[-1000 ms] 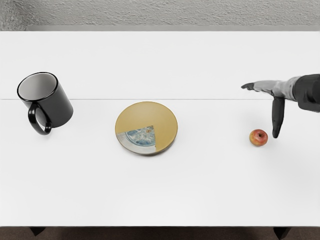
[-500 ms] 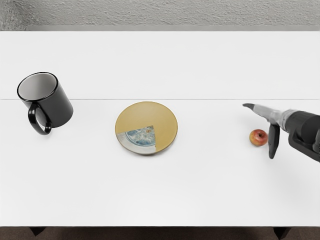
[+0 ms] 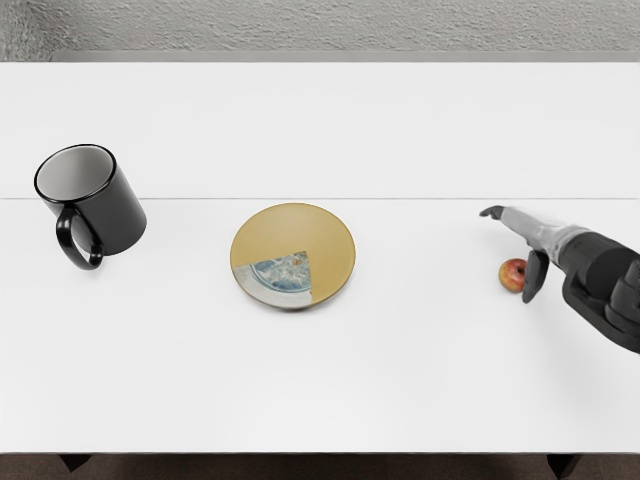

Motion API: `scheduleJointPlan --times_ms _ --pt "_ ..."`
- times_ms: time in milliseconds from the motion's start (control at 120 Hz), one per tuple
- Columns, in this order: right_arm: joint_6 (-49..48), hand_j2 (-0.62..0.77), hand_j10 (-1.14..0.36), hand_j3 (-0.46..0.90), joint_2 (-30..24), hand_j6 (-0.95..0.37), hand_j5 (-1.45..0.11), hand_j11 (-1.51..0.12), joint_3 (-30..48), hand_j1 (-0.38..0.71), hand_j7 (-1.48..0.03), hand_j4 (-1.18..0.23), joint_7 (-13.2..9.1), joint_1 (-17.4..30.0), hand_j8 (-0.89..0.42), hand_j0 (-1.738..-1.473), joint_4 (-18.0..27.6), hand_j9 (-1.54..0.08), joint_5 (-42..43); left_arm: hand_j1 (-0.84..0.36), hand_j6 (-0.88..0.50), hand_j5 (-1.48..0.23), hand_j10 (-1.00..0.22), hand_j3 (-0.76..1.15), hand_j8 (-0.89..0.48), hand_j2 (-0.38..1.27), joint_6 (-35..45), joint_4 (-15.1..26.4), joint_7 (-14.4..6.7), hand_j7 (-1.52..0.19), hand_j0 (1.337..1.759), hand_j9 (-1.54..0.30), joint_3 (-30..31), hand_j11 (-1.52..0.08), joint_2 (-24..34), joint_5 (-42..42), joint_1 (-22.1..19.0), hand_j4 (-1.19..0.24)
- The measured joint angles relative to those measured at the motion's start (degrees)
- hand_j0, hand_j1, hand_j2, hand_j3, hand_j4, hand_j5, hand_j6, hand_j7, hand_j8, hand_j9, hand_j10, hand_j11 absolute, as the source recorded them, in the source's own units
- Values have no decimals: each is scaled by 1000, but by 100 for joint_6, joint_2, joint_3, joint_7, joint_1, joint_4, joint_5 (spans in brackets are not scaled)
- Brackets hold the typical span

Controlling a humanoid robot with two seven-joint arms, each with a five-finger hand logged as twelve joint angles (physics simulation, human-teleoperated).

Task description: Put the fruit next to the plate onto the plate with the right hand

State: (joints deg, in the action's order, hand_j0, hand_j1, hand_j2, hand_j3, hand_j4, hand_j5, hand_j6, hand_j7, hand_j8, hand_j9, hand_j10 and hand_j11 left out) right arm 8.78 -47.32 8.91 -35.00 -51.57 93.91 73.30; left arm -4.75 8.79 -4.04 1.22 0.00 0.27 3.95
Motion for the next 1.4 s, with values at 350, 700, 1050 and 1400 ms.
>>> scheduleJointPlan --times_ms 350,700,1050,1400 --pt "-5 -25 -152 0 40 -156 -191 -190 -69 -177 -190 -153 0 188 -154 -1658 -36 -191 404 339 -9 -11 -9 0 -9 2 0 0 0 -11 1658 -11 0 -11 0 0 0 -9" --pt "-68 -22 -139 0 54 -143 -174 -174 -67 -192 -173 -140 0 257 -141 -1658 -20 -174 709 339 -9 -11 -9 0 -9 2 0 0 0 -11 1658 -11 0 -11 0 0 0 -9" --pt "-75 -22 -135 0 -114 -139 -169 -169 -61 -197 -168 -136 0 262 -137 -1658 224 -169 741 339 -9 -11 -9 0 -9 2 0 0 0 -11 1658 -11 0 -11 0 0 0 -9" --pt "-75 -31 -184 0 -217 -188 -232 -231 -34 -139 -231 -185 0 269 -186 -1658 299 -232 738 339 -9 -11 -9 0 -9 2 0 0 0 -11 1658 -11 0 -11 0 0 0 -9"
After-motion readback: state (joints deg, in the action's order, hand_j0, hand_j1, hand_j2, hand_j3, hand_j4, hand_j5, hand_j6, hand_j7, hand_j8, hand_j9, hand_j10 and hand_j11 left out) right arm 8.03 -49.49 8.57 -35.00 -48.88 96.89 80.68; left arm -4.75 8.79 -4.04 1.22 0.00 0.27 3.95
